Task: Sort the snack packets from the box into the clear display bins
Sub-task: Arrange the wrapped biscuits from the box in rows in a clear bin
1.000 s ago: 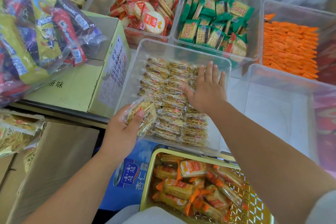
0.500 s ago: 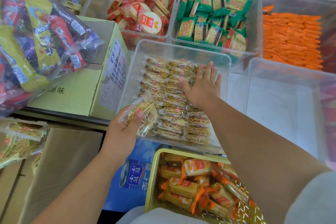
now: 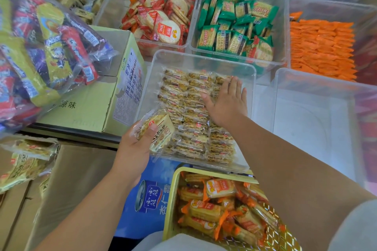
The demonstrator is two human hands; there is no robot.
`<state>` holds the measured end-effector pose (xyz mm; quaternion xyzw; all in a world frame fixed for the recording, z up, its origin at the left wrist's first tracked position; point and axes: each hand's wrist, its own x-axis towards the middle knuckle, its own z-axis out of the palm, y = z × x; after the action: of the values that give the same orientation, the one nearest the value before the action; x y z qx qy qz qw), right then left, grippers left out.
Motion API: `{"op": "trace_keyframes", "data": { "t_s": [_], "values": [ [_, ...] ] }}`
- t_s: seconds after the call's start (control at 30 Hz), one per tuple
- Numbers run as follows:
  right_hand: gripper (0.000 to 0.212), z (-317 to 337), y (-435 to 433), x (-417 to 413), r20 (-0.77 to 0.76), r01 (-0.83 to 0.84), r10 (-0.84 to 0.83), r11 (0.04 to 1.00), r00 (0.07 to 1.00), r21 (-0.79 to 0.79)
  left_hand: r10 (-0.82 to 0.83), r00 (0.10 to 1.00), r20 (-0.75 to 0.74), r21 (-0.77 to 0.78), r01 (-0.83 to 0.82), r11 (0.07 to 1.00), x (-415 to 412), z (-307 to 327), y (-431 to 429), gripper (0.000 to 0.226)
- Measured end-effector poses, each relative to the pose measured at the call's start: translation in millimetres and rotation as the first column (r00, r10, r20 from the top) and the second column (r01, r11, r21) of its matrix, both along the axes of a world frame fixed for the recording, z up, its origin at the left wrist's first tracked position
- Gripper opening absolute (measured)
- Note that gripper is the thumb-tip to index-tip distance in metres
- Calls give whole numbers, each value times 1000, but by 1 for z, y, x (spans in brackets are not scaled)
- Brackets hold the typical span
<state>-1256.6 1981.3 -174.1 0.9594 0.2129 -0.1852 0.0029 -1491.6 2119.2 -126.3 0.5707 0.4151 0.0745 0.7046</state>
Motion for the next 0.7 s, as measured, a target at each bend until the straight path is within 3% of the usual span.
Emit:
{"op": "trace_keyframes", "data": {
  "t_s": [0.17, 0.33, 0.43, 0.5, 0.6, 0.7],
  "values": [
    [107, 3, 0, 7, -20, -60, 59, 994, 998, -87, 28, 1000, 2, -26, -28, 999, 1, 2, 1, 54],
    [115, 18, 3, 17, -75, -77, 69, 991, 995, -108, 156, 987, 35, -196, -147, 970, 6, 8, 7, 37],
    [104, 35, 3, 20, -50, -54, 50, 996, 997, -65, 216, 974, 63, -284, -190, 940, 6, 15, 7, 32],
    [92, 48, 4, 7, 16, -91, 92, 995, 996, -38, 227, 973, 37, -257, -210, 943, 5, 17, 6, 28],
    [74, 67, 8, -40, 30, -203, 201, 957, 979, 205, 214, 976, -31, -109, -216, 970, 1, 24, 1, 28],
    [79, 90, 13, -96, -270, -142, 321, 841, 908, 522, 136, 989, 54, 77, -140, 987, -4, 36, -13, 24]
  ]
}}
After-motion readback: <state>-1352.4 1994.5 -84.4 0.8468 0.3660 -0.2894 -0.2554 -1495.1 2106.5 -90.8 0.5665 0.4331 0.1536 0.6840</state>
